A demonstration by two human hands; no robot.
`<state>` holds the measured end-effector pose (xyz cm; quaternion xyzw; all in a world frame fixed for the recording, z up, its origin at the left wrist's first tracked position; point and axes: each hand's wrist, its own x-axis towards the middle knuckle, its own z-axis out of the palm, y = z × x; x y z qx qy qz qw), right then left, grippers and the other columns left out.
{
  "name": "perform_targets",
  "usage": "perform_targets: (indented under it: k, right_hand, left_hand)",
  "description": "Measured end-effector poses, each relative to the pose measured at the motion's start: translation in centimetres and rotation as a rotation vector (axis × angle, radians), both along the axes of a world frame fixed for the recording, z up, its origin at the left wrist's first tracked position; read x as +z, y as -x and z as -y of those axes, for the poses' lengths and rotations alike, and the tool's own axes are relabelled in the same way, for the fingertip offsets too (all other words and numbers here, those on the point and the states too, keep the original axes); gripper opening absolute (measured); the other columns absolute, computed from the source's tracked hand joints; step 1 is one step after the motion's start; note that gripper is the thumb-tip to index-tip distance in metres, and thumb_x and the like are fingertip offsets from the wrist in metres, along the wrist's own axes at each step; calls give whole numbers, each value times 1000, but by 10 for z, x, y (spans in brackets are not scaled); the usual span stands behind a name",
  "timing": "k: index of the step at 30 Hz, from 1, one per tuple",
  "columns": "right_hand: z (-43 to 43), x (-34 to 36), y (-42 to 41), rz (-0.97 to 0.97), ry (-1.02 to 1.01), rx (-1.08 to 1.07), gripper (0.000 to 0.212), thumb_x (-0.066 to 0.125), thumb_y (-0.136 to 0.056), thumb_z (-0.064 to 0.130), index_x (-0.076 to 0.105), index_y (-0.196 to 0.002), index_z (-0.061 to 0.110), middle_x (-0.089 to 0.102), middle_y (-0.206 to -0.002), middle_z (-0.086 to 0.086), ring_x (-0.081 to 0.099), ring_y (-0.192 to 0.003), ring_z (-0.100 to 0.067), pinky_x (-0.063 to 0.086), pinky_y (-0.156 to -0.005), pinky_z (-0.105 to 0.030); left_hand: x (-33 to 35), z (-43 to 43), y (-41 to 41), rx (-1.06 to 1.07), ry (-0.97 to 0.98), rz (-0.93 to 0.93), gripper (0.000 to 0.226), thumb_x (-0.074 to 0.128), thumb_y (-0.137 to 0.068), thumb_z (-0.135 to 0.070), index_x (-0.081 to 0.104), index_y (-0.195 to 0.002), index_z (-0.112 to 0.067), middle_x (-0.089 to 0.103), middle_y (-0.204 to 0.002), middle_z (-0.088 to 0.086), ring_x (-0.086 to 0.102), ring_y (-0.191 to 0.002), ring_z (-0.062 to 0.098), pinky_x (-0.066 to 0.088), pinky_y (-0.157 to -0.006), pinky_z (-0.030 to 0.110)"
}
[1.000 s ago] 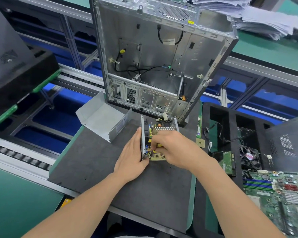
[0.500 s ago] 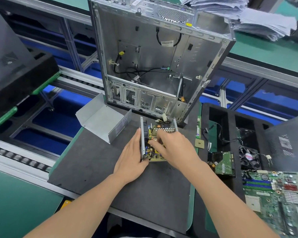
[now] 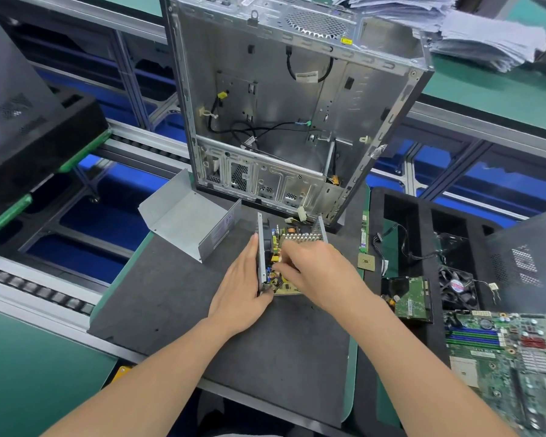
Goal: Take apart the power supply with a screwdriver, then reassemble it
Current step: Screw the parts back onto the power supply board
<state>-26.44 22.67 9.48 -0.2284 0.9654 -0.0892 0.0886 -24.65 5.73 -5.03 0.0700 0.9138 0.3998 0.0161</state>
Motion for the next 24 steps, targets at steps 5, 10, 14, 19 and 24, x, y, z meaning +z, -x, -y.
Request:
perform_targets:
  k: [5,10,14,19,24]
  right_hand:
    - [6,-5,-6,-85,-15,-76,33,45,-108,51,41,-95,21,57,-81,0,64,-82,-34,39,-60,-37]
    - [-9,4,-6,76,68,142,13,56,-99,22,47,-107,25,43,-113,4,60,-83,-30,53,-69,-47]
    - [-5,2,-3,116,48,228,19,65,-97,12,52,-109,21,53,-111,3,59,-99,-26,52,-79,-45]
    - [8,-8,-3,23,157,34,27,66,-100,37,49,-98,16,62,-97,-3,62,-93,-34,49,-71,-43]
    - [5,-20,-3,-128,119,-144,41,54,-103,55,44,-88,18,60,-72,-2,63,-75,-33,32,-56,-37]
  left_hand:
    - [0,1,0,-10,-7,-14,113,65,-81,-32,-11,-164,-39,-1,-169,-26,22,-155,12,25,-122,29]
    - [-2,1,1,-4,-4,-13,115,68,-82,-34,-13,-163,-40,3,-172,-19,19,-155,9,24,-122,29]
    - [-2,1,0,-3,-5,-18,114,65,-81,-36,-14,-162,-42,-5,-166,-33,19,-155,8,22,-120,25]
    - [0,0,0,-5,-17,-23,112,66,-82,-33,-12,-162,-43,-4,-166,-33,21,-154,8,23,-120,25]
    - [1,1,0,-7,-1,-9,114,67,-81,-30,-10,-163,-40,4,-172,-18,22,-155,12,27,-124,33]
